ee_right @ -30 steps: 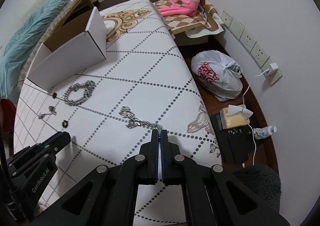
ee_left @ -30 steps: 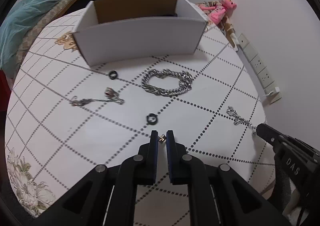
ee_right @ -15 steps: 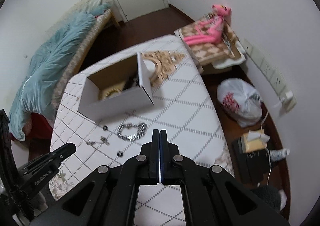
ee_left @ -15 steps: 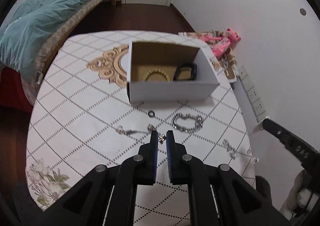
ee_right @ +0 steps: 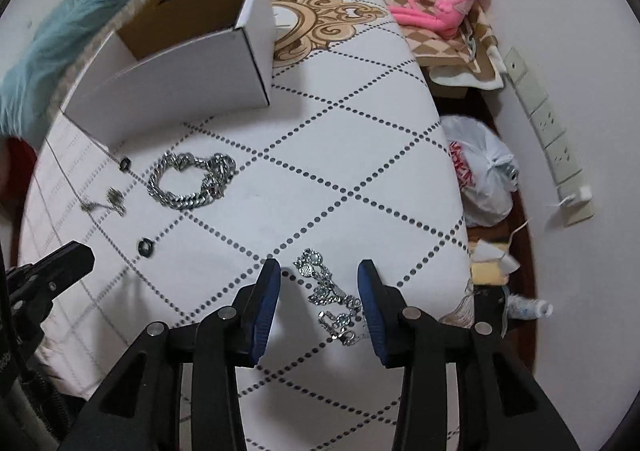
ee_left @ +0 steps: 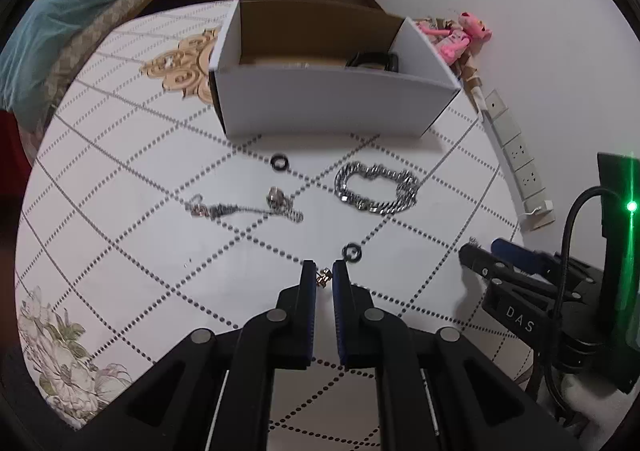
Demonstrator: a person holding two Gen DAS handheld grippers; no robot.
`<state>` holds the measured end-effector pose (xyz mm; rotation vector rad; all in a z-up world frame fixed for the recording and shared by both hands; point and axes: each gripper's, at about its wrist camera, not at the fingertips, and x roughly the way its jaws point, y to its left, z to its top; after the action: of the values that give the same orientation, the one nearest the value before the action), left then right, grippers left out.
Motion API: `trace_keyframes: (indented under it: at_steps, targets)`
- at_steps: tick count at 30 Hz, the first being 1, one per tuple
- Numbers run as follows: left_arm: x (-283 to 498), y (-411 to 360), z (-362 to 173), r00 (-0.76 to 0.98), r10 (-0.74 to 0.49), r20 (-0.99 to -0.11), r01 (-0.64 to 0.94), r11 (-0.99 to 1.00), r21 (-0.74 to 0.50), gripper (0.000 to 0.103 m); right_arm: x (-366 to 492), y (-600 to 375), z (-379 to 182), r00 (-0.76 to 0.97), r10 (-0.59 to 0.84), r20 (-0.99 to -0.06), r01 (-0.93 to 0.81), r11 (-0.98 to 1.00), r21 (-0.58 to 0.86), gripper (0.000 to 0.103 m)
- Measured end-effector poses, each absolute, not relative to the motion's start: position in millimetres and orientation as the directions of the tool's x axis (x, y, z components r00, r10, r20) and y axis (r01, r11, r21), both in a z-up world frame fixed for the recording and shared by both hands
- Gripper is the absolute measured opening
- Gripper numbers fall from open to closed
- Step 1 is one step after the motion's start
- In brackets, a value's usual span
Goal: Organize jewelry
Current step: 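Grasp the silver chain necklace with the right tool while the left holds the earring, then lower the earring into the box with the left tool while the right carries the chain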
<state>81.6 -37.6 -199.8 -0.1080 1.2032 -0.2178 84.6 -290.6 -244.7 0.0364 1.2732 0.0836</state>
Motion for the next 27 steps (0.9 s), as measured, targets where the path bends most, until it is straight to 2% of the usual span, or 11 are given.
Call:
trace_keyframes:
  at_steps: [1,2,3,9,14,23,27]
  targets:
    - [81.4,-37.2,-201.3,0.339,-0.222,-0.914,0.109,0.975,-0.196,0.005,83.0,-288.0,-245.0,0.304,0.066,-0.951,-0.053,0.997,0.052,0.041]
    - [81.1,-36.9,-201.7,0.340,-0.218,-0.915,0.109,0.975,-0.192,0.005,81.7,-286.6,-244.6,0.319,0.071,-0.945,-0.058,0.997,0.055,0.031]
    - [81.1,-35.7,-202.1,0.342,-0.211,-0.916,0.107,0.977,-0.185,0.005,80.7,-284.3,-243.3,0.337,0.070,-0.939,-0.070,0.996,0.049,0.008]
    - [80.1,-27.1,-194.3,0.353,-0.209,-0.912,0.096,0.978,-0.187,0.005,80.4,-298.8,-231.1,0.371,0.165,-0.914,0.008,0.984,0.181,0.005]
    - [81.4,-21.3,-173.4,0.379,-0.234,-0.895,0.105,0.972,-0.210,0.005,73.6,-312.8,-191.1,0.445,0.250,-0.860,0.046,0.953,0.300,0.005]
    - [113.2,-14.9,-108.7,0.449,-0.315,-0.836,0.140,0.949,-0.282,0.005,97.5,-310.6,-101.5,0.571,0.361,-0.737,-0.034,0.908,0.418,0.005]
    - [142.4,-10.6,-90.3,0.460,-0.329,-0.825,0.156,0.944,-0.289,0.005,129.0,-298.9,-71.7,0.597,0.385,-0.704,-0.089,0.904,0.419,0.005]
